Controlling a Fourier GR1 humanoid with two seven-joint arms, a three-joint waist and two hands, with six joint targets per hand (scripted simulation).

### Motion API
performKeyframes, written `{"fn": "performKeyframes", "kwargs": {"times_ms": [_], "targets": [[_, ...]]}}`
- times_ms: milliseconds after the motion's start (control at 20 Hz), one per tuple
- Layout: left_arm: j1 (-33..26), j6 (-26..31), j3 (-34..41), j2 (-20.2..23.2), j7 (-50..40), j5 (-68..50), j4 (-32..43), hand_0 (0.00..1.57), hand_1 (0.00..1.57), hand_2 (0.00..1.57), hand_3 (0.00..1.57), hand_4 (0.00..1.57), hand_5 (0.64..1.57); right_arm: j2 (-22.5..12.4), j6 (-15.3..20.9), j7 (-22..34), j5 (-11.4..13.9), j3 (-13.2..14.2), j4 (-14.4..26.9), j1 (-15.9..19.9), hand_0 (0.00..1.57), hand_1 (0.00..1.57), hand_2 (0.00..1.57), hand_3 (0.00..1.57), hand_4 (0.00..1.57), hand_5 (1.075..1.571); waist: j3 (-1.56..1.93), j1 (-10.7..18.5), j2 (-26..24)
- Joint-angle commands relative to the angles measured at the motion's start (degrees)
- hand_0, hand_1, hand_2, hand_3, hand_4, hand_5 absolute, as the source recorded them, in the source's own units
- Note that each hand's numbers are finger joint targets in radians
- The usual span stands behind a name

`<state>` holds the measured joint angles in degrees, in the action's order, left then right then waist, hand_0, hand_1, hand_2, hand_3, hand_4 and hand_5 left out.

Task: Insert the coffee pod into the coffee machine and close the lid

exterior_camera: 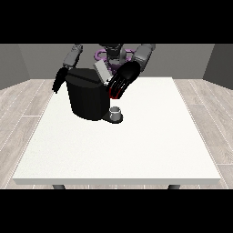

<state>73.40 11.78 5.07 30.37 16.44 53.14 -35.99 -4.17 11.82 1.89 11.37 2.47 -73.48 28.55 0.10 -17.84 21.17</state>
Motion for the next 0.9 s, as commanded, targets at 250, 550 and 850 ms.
{"fn": "performKeyframes", "kwargs": {"times_ms": [250,550,850], "targets": [[-9.2,-0.4,-0.1,-7.3,-3.4,-1.2,0.8,0.0,0.0,0.0,0.05,0.0,1.571,1.2,-0.5,0.0,-0.6,-0.5,1.6,-8.5,0.0,0.0,0.0,0.0,0.0,1.571,-0.08,4.9,-11.5],[-15.3,0.5,4.2,-14.2,-1.1,-8.7,-1.7,0.0,0.0,0.13,0.0,0.0,1.571,0.0,-0.9,-5.4,-2.3,2.1,4.7,-15.3,0.0,0.0,0.0,0.0,0.0,1.571,-0.11,9.8,-19.0],[-25.6,1.8,18.6,-24.6,1.7,-26.7,1.2,0.0,0.0,0.0,0.0,0.41,1.571,1.4,-2.7,-5.6,-5.1,2.2,1.8,-17.8,0.0,0.0,0.0,0.0,0.0,1.571,-0.34,16.5,-29.4]]}}
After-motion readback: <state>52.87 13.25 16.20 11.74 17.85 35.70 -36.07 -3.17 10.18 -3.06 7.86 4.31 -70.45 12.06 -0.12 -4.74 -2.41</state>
